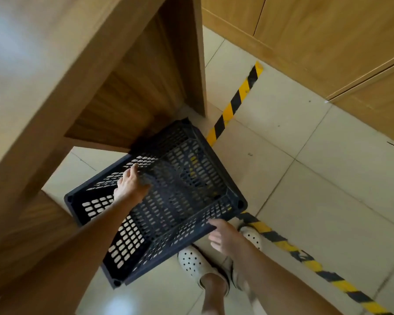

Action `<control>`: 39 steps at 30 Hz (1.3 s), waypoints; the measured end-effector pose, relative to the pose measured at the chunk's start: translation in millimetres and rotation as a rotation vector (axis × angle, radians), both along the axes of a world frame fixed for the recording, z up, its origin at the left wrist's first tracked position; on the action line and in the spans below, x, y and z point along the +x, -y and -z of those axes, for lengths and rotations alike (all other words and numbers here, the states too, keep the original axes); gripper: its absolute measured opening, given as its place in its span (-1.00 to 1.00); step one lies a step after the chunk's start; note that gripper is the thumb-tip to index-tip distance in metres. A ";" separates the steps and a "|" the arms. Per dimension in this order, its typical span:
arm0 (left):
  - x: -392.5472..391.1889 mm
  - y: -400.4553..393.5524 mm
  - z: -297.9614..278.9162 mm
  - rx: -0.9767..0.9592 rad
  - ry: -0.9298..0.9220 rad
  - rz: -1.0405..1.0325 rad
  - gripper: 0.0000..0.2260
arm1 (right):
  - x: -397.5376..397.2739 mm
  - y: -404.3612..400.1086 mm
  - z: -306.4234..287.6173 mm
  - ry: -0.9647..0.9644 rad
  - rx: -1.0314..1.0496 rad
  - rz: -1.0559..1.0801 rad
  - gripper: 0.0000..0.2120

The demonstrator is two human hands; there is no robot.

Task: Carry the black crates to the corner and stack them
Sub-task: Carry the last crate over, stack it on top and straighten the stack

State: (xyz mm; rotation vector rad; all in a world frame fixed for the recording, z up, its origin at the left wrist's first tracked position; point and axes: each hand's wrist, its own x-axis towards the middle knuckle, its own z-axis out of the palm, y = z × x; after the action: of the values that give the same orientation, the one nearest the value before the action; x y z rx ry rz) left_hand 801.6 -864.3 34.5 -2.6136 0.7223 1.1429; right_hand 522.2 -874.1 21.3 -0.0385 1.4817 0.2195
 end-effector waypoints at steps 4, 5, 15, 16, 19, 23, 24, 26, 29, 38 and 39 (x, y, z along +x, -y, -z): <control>-3.4 1.9 1.1 0.002 -0.008 0.016 -0.26 | -2.6 6.6 20.6 -0.043 -0.011 -0.040 -0.68; -4.2 1.7 1.5 0.007 -0.011 0.022 -0.27 | -2.3 10.7 24.3 -0.076 -0.044 -0.051 -0.72; -30.7 18.3 4.9 -0.023 -0.003 0.069 -0.22 | -36.6 136.4 52.8 -0.202 -0.512 -0.331 -0.83; -33.5 20.2 6.6 -0.021 -0.003 0.079 -0.21 | -40.9 148.1 55.2 -0.207 -0.532 -0.300 -0.85; -41.4 25.3 10.6 -0.007 0.007 0.104 -0.20 | -58.1 183.0 52.1 -0.254 -0.606 -0.146 -0.85; -45.5 39.6 14.9 -0.008 0.027 0.151 -0.16 | -102.8 235.0 27.3 -0.330 -0.710 0.031 -0.75; -46.9 44.8 15.4 -0.011 0.029 0.149 -0.16 | -113.6 243.5 22.3 -0.300 -0.717 -0.012 -0.72; -49.5 56.6 18.6 -0.040 0.017 0.142 -0.15 | -128.4 251.7 15.8 -0.282 -0.738 -0.140 -0.75; -50.3 68.6 21.8 -0.062 0.000 0.159 -0.13 | -127.8 230.9 21.2 -0.268 -0.693 -0.256 -0.81; -16.0 39.9 38.0 -0.108 -0.016 -0.012 -0.09 | -57.7 109.8 43.9 -0.038 -0.432 -0.663 -0.66; -11.3 35.0 41.4 -0.110 -0.048 -0.068 -0.13 | -55.3 105.7 42.7 -0.060 -0.430 -0.665 -0.66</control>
State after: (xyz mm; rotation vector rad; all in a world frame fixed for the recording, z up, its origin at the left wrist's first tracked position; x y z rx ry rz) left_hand 790.3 -899.2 -6.9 -2.7296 0.7307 1.2213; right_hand 466.9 -979.9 -21.4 -0.8841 1.5129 0.4340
